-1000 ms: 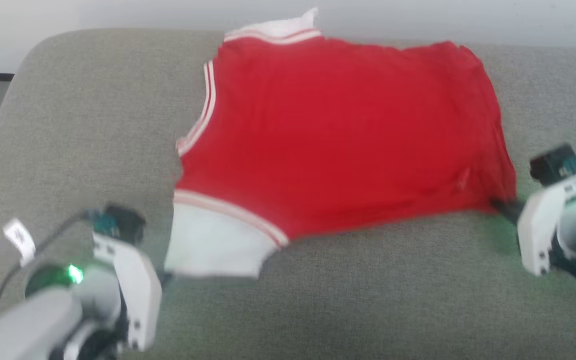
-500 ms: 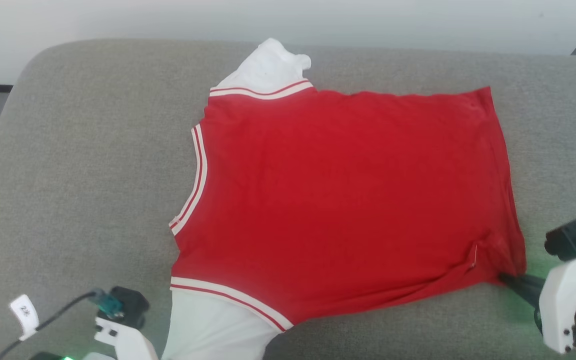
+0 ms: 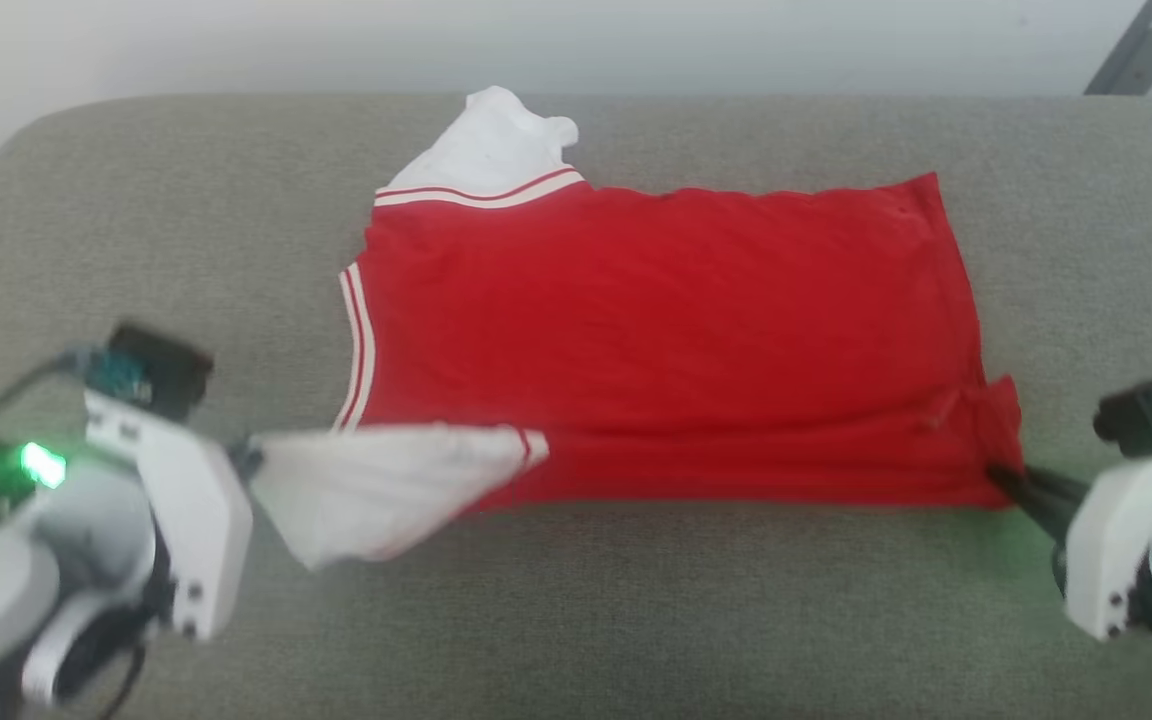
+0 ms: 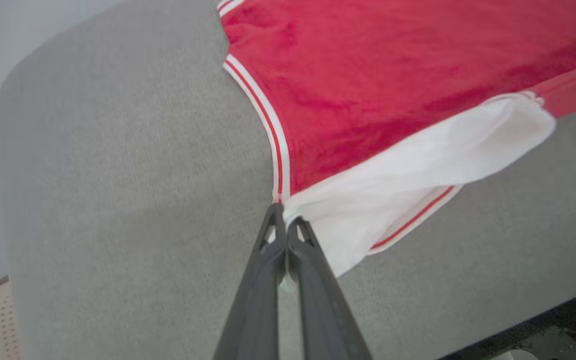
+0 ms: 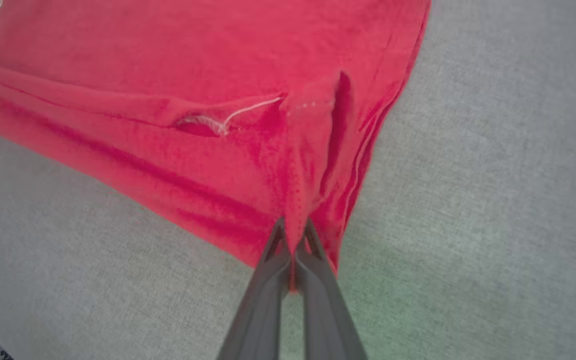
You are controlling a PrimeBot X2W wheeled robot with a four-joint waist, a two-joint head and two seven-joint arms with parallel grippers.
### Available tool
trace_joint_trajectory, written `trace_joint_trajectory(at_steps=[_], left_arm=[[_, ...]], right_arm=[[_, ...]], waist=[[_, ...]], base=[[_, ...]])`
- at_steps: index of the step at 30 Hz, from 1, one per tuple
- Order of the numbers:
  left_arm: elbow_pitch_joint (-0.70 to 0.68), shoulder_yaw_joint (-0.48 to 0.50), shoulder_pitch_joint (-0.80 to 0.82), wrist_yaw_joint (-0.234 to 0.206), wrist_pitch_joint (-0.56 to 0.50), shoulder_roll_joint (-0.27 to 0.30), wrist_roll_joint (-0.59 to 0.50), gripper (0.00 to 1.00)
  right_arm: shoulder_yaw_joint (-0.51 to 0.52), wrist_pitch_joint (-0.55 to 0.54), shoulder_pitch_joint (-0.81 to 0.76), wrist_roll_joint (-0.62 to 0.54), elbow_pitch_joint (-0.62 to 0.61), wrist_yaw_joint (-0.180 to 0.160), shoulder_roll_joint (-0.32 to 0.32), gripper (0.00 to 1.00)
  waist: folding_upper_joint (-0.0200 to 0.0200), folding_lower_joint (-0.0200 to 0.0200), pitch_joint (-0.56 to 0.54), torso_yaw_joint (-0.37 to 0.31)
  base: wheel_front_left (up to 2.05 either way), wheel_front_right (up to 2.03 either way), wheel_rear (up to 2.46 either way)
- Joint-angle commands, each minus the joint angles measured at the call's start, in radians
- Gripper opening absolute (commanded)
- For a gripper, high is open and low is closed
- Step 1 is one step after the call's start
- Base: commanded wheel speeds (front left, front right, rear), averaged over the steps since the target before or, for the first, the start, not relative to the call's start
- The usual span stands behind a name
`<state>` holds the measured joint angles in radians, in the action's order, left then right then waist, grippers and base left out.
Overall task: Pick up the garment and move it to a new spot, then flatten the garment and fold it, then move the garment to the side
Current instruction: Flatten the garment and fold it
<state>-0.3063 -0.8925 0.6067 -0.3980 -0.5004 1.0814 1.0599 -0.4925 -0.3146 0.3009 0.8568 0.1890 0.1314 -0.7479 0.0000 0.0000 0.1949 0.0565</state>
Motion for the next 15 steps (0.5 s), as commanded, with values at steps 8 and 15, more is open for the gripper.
trace_joint_trajectory(at_steps=[8, 15], left_arm=[[0.279, -0.009, 0.226, 0.177, -0.017, -0.164, -0.078, 0.00], [0.576, -0.035, 0.348, 0.321, -0.003, -0.305, -0.092, 0.00]], right_arm=[[0.109, -0.077, 0.098, -0.134, 0.007, -0.001, 0.116, 0.00], [0.146, -0.121, 0.175, -0.211, 0.075, -0.001, 0.210, 0.00]], waist=[[0.0000, 0.0000, 0.051, -0.028], [0.0000, 0.0000, 0.105, -0.046]], base=[[0.00, 0.00, 0.00], [0.00, 0.00, 0.00]])
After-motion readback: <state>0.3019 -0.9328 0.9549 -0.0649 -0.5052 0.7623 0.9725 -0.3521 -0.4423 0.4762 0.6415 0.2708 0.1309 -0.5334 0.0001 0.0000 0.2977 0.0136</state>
